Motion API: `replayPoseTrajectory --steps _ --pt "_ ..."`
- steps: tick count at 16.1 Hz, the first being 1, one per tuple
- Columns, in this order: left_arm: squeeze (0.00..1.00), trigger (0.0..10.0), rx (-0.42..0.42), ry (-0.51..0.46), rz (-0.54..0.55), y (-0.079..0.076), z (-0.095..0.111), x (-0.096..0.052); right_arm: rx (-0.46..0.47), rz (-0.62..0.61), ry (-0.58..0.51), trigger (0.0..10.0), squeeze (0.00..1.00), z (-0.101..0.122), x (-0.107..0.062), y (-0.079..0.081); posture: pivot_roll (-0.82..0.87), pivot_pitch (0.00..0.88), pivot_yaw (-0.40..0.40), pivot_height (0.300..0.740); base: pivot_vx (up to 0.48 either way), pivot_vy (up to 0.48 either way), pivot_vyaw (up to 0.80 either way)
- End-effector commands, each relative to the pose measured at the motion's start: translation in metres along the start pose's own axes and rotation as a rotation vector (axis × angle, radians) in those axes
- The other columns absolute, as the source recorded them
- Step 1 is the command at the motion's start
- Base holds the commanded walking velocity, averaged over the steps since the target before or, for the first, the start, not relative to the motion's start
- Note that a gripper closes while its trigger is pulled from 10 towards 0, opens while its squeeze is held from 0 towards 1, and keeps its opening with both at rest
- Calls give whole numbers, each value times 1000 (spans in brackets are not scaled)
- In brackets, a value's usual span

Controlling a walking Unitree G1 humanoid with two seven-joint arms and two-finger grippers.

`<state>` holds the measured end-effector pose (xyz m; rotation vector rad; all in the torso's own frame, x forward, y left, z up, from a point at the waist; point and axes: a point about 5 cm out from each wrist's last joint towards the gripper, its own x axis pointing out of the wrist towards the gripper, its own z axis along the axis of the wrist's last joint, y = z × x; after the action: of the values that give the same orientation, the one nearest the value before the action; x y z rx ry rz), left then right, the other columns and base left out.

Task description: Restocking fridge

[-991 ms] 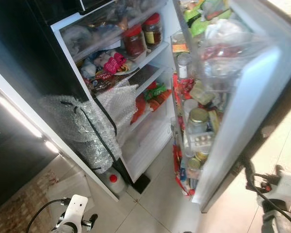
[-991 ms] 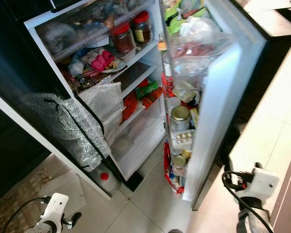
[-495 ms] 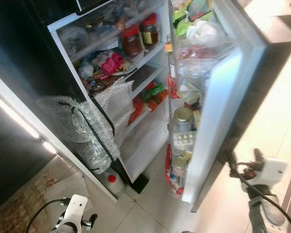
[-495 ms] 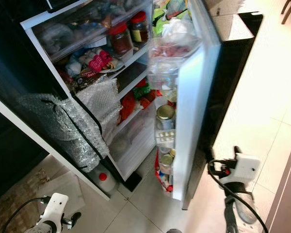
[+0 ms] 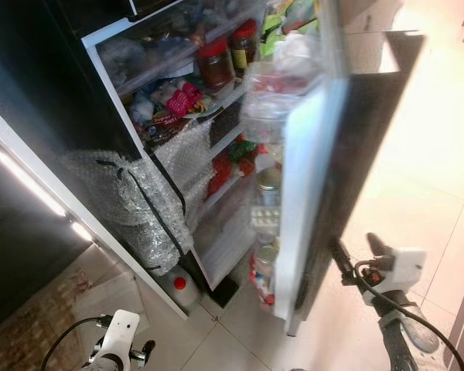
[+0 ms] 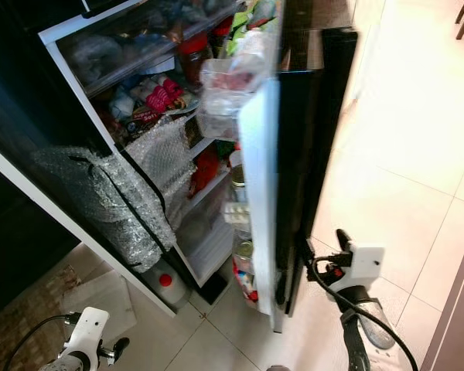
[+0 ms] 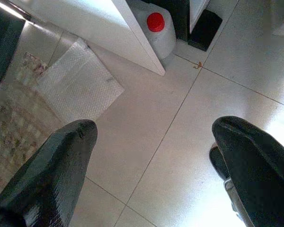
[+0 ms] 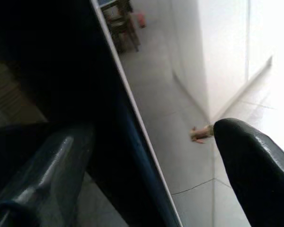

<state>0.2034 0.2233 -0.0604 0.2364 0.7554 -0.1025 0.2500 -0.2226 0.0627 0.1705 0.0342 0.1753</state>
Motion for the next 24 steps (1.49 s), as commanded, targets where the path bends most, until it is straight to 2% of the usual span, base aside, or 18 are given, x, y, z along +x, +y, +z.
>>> replayPoseTrajectory --steps 1,8,13,16,18,19,21,23,24 --pt "0 10000 -8 35 12 4 -8 -3 13 48 -8 10000 0 3 3 8 -223 87 141 740 0 0 0" --pt "0 10000 -16 36 5 3 -8 -2 61 245 49 10000 0 1 4 27 -221 84 137 740 0 0 0" --pt "0 10000 -17 35 1 2 -8 -2 61 150 33 10000 0 2 5 14 -221 81 137 740 0 0 0" --pt "0 10000 -17 36 0 2 -8 -2 73 145 21 10000 0 4 5 14 -221 81 137 740 0 0 0" --pt "0 10000 -15 35 -3 2 -8 -2 46 119 20 10000 0 6 16 9 -224 70 144 740 0 0 0" --pt "0 10000 -12 35 -4 3 -7 -2 19 86 26 10000 0 9 28 4 -225 68 147 740 0 0 0" --pt "0 10000 -8 34 -2 3 -6 -2 -45 -22 53 10000 0 14 45 -7 -216 65 146 740 0 0 0" --pt "0 10000 -7 31 0 3 -6 -2 -45 -54 54 10000 0 16 50 -10 -213 66 144 740 0 0 0" --pt "0 10000 -19 26 14 3 -6 -2 -60 -174 61 10000 0 21 57 -22 -201 78 132 740 0 0 0"
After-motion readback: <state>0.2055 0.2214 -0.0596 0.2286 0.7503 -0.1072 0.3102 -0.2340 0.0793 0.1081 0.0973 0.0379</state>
